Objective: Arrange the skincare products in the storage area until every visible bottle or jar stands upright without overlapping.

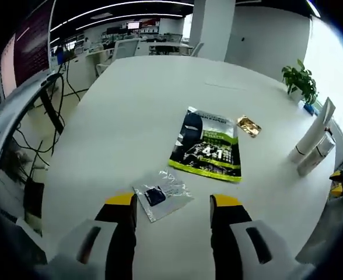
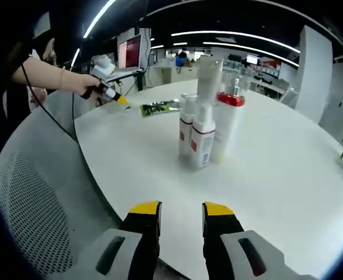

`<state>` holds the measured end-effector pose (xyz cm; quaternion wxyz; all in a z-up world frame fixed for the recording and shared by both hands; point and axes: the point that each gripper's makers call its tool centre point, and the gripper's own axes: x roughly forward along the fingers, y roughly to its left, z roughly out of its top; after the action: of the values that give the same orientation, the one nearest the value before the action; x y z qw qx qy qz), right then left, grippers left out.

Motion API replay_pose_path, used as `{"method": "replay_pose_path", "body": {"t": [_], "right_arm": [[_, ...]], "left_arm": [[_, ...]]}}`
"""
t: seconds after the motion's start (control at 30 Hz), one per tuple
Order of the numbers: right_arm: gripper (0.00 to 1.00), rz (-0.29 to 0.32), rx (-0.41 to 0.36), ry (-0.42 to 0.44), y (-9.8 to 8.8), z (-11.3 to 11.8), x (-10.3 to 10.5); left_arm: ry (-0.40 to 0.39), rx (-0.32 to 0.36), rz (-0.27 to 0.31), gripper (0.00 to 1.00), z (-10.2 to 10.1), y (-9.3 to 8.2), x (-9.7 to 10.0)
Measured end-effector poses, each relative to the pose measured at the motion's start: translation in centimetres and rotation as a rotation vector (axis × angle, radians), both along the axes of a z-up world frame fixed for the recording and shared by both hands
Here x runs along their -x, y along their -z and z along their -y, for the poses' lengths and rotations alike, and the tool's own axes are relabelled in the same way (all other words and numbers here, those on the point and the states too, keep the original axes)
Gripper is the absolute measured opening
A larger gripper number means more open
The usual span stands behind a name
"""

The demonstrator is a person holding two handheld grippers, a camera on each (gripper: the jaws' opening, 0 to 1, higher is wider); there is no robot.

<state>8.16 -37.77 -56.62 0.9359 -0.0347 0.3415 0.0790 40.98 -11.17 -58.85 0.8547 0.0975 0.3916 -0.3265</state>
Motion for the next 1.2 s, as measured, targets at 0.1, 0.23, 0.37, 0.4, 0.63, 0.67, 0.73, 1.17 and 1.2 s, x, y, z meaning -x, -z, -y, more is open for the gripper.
{"method": "replay_pose_path", "body": {"t": [0.1,0.23,0.37,0.4,0.63,0.67,0.73,1.17,1.2], "right_arm": [[0.23,-0.004,-0.003,0.003,0.0,0.0,0.0],[0.23,-0.016,-0.006,0.004,0.2,0.0,0.1],[0.23,-0.023,-0.01,0.011,0.2,0.0,0.2],[0.23,-0.024,-0.012,0.015,0.2,0.1,0.2],[0.23,-0.039,-0.017,0.019,0.5,0.1,0.3],[0.23,-0.041,-0.018,0.017,0.5,0.0,0.4],[0.23,-0.045,-0.018,0.015,0.6,0.0,0.4],[0.23,-0.062,-0.018,0.002,1.0,-0.2,0.5],[0.23,-0.06,-0.016,0.003,0.9,-0.2,0.5]], "left_arm": [[0.083,0.02,0.017,0.43,2.2,-0.1,-1.0],[0.122,0.007,0.018,0.33,4.3,0.2,-2.7],[0.125,-0.006,0.003,0.32,5.0,0.8,-3.7],[0.133,-0.021,0.0,0.31,5.2,1.1,-4.3],[0.171,-0.093,-0.015,0.22,5.3,1.7,-4.2],[0.173,-0.104,-0.013,0.21,5.3,1.9,-4.3],[0.194,-0.142,-0.015,0.19,5.2,2.0,-4.3],[0.2,-0.174,0.041,0.0,5.4,2.9,-4.3],[0.21,-0.187,0.043,0.0,5.3,3.1,-4.5]]}}
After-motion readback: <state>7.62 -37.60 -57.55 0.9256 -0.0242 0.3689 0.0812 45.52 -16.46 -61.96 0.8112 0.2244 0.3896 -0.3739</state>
